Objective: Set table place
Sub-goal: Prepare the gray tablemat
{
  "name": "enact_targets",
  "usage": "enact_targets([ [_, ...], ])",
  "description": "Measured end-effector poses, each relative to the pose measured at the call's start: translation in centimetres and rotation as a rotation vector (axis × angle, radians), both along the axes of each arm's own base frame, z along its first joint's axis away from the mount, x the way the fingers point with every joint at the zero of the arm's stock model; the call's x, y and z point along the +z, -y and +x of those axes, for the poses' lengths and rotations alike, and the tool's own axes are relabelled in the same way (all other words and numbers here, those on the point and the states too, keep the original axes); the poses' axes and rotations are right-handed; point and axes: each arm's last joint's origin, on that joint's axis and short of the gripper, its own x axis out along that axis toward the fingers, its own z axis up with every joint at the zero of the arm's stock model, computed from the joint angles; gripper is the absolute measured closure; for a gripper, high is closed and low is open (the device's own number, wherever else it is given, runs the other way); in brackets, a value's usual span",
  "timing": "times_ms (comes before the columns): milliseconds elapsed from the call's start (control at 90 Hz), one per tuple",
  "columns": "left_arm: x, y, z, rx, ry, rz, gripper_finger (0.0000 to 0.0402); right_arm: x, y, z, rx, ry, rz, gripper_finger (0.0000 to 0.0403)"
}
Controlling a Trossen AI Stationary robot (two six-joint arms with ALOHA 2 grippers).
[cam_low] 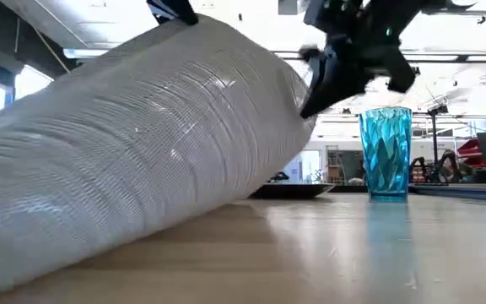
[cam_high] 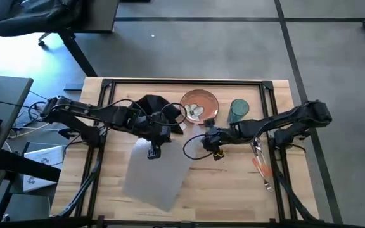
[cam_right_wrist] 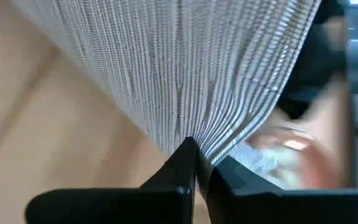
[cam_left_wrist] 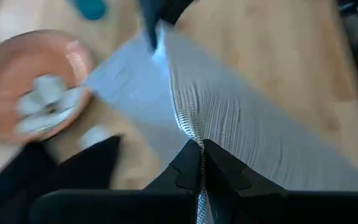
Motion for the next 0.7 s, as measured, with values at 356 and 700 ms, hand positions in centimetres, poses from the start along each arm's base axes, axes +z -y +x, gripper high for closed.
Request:
enact_targets([
  [356, 5.0, 0.0, -0.2, -0.089, 0.135, 0.264, 0.0401, 6.3, -2.8, -2.3, -0.231, 0.029, -0.201, 0.0403],
  [700, 5.9, 4.1, -1.3, -0.136, 0.177, 0.424, 0.0401, 9.8, -5.5, -4.7, -0.345, 0.111, -0.116, 0.0403],
])
